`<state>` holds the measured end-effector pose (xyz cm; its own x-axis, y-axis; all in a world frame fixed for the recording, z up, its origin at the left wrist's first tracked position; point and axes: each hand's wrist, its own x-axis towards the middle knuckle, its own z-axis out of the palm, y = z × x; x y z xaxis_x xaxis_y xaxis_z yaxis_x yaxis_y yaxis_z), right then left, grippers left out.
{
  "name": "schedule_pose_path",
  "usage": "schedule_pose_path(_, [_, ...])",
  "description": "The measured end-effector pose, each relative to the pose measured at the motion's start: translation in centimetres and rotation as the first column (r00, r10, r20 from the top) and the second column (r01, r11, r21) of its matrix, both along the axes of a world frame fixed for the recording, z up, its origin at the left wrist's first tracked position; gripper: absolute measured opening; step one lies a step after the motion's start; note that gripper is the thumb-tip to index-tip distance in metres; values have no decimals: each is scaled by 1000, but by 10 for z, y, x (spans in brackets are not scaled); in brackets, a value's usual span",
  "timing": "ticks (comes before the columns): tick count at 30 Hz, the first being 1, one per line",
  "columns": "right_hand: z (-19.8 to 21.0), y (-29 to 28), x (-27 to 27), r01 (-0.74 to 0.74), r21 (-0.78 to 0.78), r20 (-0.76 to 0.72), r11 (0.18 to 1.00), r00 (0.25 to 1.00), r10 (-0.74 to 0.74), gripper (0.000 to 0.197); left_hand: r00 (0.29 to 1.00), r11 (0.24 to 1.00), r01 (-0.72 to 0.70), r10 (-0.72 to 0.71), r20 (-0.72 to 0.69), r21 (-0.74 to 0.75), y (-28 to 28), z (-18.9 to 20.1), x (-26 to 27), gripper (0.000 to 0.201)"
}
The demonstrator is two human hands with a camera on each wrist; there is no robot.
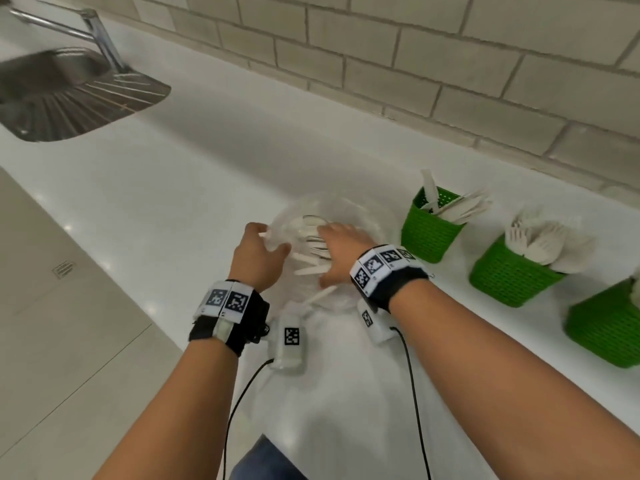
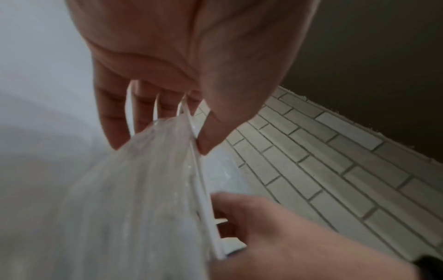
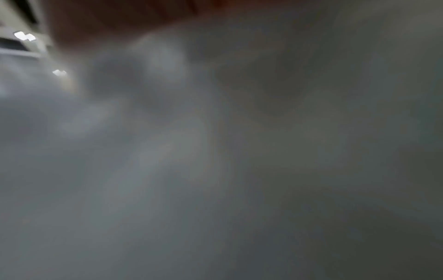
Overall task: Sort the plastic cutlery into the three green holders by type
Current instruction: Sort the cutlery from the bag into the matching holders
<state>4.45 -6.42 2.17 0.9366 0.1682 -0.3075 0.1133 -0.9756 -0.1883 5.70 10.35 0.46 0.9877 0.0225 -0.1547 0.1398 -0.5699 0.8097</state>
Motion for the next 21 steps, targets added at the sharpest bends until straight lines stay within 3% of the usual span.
schedule_pose_path(3, [-4,16,6,-48,-126,116,991,991,63,59,997,988,-40,49,55,-147,-7,9,0,32])
schedule_pose_path(5, [-8,21,4,-41,-112,146,993,988,57,57,997,965,-62,70,25,-254,-10,10,0,25])
schedule_pose_path(7, [-11,17,3,-4,5,97,1000,995,4,63,995,941,-96,94,-23,-324,-8,8,0,19])
schedule_pose_path(9, [-13,8,5,68,159,9,985,998,-70,57,987,901,-161,136,-90,-404,0,6,1,12])
schedule_pose_path(11, [-12,1,8,119,198,-42,973,993,-113,53,970,853,-237,178,-168,-466,9,5,2,2])
schedule_pose_path(16, [-9,10,4,-11,18,-2,1000,1000,11,47,967,852,-252,197,-164,-459,6,3,3,7])
schedule_pose_path(21, [-5,-6,4,65,115,48,991,996,-71,42,961,859,-274,255,-103,-433,11,3,6,14])
